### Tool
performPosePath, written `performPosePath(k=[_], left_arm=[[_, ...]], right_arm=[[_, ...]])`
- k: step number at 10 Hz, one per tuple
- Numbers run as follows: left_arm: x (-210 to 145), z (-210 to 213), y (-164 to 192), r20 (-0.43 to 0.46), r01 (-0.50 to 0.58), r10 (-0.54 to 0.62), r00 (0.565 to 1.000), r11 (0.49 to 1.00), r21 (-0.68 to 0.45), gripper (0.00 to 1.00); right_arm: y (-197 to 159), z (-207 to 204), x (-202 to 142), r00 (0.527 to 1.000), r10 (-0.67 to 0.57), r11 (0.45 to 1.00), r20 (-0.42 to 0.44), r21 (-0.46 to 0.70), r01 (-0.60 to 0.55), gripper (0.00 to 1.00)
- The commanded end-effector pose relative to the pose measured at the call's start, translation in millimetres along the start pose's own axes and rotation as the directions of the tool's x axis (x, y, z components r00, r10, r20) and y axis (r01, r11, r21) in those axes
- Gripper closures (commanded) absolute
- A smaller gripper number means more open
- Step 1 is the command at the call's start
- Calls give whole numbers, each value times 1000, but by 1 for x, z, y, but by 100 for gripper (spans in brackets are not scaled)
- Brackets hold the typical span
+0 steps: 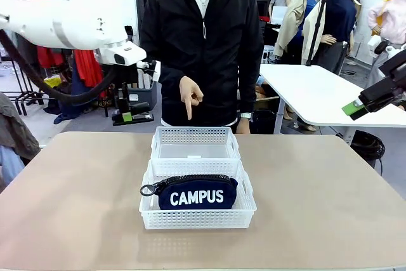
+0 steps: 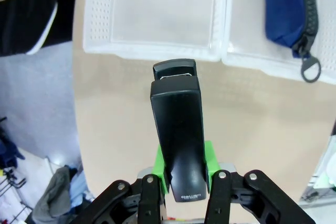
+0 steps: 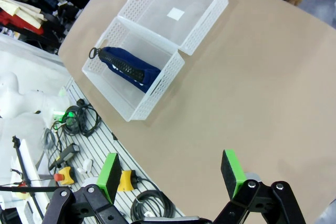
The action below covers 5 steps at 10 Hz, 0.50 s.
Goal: Distribute items into two baskets.
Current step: Place the picked Stapler into the Organizing basket as instructed by the person.
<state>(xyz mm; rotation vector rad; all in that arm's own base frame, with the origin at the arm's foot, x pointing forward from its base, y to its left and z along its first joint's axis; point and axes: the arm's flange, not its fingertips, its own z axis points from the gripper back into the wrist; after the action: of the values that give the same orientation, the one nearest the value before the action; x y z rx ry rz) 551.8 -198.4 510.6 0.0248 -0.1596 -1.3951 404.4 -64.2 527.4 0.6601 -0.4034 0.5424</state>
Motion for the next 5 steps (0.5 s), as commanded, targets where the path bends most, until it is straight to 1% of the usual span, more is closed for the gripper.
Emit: performPosePath(k=[1, 3, 5], left_arm=[[25, -3, 13, 2, 37, -37, 999, 999, -9, 100], [51, -11, 18, -14, 87, -88, 996, 996, -28, 100], [75, -20, 17, -13, 119, -119, 993, 993, -23, 100]], right_arm=[[2, 0, 1, 1000, -8, 1000, 2, 1, 8, 0], [2, 0, 1, 1000, -8, 1000, 2, 1, 8, 0], [2, 0, 1, 1000, -8, 1000, 2, 1, 8, 0]])
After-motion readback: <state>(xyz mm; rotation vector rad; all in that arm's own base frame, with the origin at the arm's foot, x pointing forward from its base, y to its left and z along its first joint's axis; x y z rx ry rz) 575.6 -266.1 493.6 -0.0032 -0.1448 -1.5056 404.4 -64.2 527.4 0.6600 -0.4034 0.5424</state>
